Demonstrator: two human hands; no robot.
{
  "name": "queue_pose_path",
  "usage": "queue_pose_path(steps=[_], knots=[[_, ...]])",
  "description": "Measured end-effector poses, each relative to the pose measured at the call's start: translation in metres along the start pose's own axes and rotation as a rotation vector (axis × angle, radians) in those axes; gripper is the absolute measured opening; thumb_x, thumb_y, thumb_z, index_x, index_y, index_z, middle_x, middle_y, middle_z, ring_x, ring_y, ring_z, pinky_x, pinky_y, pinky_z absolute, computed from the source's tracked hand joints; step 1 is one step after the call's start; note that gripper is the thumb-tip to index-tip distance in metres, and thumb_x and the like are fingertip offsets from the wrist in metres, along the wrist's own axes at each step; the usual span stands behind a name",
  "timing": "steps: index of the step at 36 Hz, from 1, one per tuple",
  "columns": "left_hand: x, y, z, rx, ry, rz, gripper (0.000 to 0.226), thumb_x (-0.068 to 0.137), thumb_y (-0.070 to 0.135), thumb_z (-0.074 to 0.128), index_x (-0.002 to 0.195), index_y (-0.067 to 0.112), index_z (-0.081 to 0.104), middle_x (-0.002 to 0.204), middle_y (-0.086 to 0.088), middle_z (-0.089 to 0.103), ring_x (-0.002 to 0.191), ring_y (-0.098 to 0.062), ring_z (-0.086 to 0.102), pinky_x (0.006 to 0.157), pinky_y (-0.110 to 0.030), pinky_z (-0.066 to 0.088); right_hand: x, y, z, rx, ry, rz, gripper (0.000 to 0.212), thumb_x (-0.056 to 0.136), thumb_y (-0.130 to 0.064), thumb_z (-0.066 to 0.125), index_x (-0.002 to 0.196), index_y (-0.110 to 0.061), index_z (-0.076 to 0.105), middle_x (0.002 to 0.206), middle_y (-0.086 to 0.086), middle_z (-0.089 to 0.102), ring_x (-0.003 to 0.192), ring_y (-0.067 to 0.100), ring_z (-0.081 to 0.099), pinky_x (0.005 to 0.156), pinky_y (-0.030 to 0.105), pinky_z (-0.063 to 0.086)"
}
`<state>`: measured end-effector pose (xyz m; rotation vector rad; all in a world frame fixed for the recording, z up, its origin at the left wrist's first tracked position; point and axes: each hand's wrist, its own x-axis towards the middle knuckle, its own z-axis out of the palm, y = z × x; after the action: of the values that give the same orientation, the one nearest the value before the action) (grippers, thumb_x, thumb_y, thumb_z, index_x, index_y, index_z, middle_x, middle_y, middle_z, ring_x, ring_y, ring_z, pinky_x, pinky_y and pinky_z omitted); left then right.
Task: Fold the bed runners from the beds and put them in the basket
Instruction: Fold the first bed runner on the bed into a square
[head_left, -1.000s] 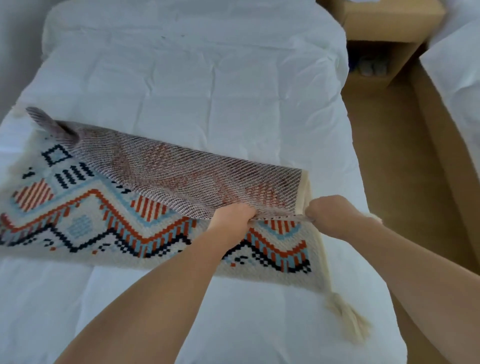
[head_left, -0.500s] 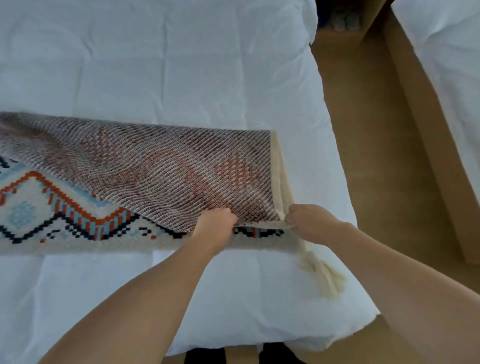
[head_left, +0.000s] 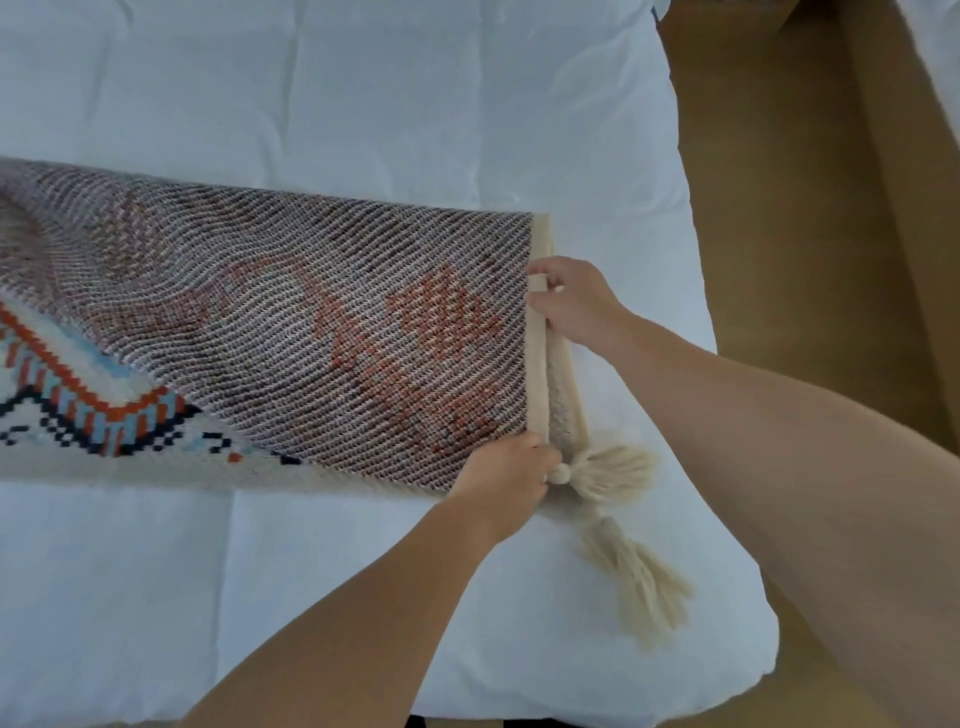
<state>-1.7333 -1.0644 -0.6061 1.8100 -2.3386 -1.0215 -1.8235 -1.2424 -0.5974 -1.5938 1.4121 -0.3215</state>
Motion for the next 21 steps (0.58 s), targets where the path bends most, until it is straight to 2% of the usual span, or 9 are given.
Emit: queue_pose_path(steps=[2, 4, 6, 8, 11, 14, 17, 19, 21], knots=[[-0.003, 0.002, 0.004, -0.035, -0.032, 0.012, 0.011, 0.089, 0.011, 0.049, 0.094, 0.01, 0.058, 0.1, -0.007, 0.058, 0.094, -0.027, 0.054, 0.07, -0.031, 0.034, 0.006, -0.001, 0.005, 0.003, -0.006, -0.005, 0.035, 0.09, -0.012, 0.061, 0.125, -0.019, 0.061, 0.111, -0.005, 0.048, 0.092, 0.009, 0.05, 0.082, 0.026, 0.047], [-0.005, 0.007, 0.007, -0.064, -0.037, 0.037, 0.011, 0.089, 0.009, 0.05, 0.092, 0.007, 0.06, 0.096, -0.009, 0.059, 0.09, -0.029, 0.054, 0.072, -0.036, 0.039, 0.008, 0.002, 0.006, -0.043, 0.02, 0.003, 0.038, 0.089, -0.006, 0.056, 0.124, -0.019, 0.063, 0.113, 0.002, 0.056, 0.072, 0.004, 0.05, 0.065, 0.017, 0.048], [-0.007, 0.013, 0.01, -0.101, -0.025, 0.059, 0.012, 0.089, 0.009, 0.051, 0.089, 0.006, 0.062, 0.093, -0.009, 0.061, 0.088, -0.028, 0.055, 0.074, -0.038, 0.044, 0.006, 0.006, 0.003, -0.08, 0.041, 0.021, 0.046, 0.089, 0.001, 0.048, 0.128, -0.02, 0.061, 0.133, 0.008, 0.055, 0.066, 0.004, 0.049, 0.056, 0.015, 0.043], [-0.007, 0.021, 0.015, -0.143, -0.013, 0.079, 0.012, 0.089, 0.011, 0.052, 0.088, 0.006, 0.063, 0.092, -0.009, 0.062, 0.088, -0.027, 0.056, 0.076, -0.038, 0.045, -0.002, 0.01, -0.007, -0.112, 0.046, 0.022, 0.052, 0.088, 0.005, 0.044, 0.131, -0.021, 0.059, 0.142, 0.005, 0.049, 0.086, 0.014, 0.059, 0.069, 0.02, 0.049], [-0.005, 0.032, 0.022, -0.181, 0.005, 0.097, 0.012, 0.09, 0.011, 0.054, 0.089, 0.007, 0.065, 0.092, -0.008, 0.062, 0.089, -0.026, 0.056, 0.077, -0.037, 0.046, -0.013, 0.016, -0.026, -0.124, 0.061, 0.005, 0.046, 0.09, 0.0, 0.047, 0.129, -0.021, 0.06, 0.138, 0.004, 0.053, 0.119, 0.022, 0.054, 0.098, 0.034, 0.046], [-0.003, 0.036, 0.028, -0.177, -0.016, 0.06, 0.014, 0.091, 0.013, 0.052, 0.091, 0.008, 0.065, 0.096, -0.008, 0.061, 0.092, -0.026, 0.054, 0.073, -0.03, 0.037, -0.021, 0.018, -0.034, -0.145, 0.048, -0.006, 0.042, 0.093, -0.006, 0.048, 0.131, -0.02, 0.058, 0.136, 0.004, 0.054, 0.121, 0.023, 0.051, 0.1, 0.038, 0.044], [-0.003, 0.03, 0.035, -0.18, -0.025, 0.016, 0.009, 0.091, 0.016, 0.052, 0.089, 0.011, 0.059, 0.096, -0.007, 0.059, 0.093, -0.028, 0.055, 0.077, -0.036, 0.044, -0.02, 0.02, -0.028, -0.216, 0.036, -0.044, 0.043, 0.095, -0.005, 0.043, 0.135, -0.017, 0.054, 0.137, 0.007, 0.05, 0.119, 0.026, 0.05, 0.096, 0.032, 0.043], [-0.006, 0.025, 0.038, -0.167, -0.042, 0.026, 0.017, 0.092, 0.023, 0.053, 0.104, 0.012, 0.057, 0.107, -0.004, 0.057, 0.102, -0.025, 0.052, 0.087, -0.04, 0.046, -0.018, 0.022, -0.019, -0.29, 0.001, -0.06, 0.04, 0.096, -0.009, 0.042, 0.134, -0.014, 0.053, 0.136, 0.011, 0.043, 0.11, 0.029, 0.052, 0.086, 0.029, 0.044], [-0.013, 0.022, 0.041, -0.068, -0.067, 0.103, 0.041, 0.094, 0.033, 0.053, 0.128, 0.01, 0.05, 0.125, -0.004, 0.053, 0.117, -0.022, 0.044, 0.101, -0.038, 0.039, -0.018, 0.026, -0.01, -0.423, 0.005, -0.074, 0.039, 0.095, -0.01, 0.041, 0.134, -0.012, 0.047, 0.138, 0.016, 0.032, 0.111, 0.033, 0.049, 0.088, 0.032, 0.043]])
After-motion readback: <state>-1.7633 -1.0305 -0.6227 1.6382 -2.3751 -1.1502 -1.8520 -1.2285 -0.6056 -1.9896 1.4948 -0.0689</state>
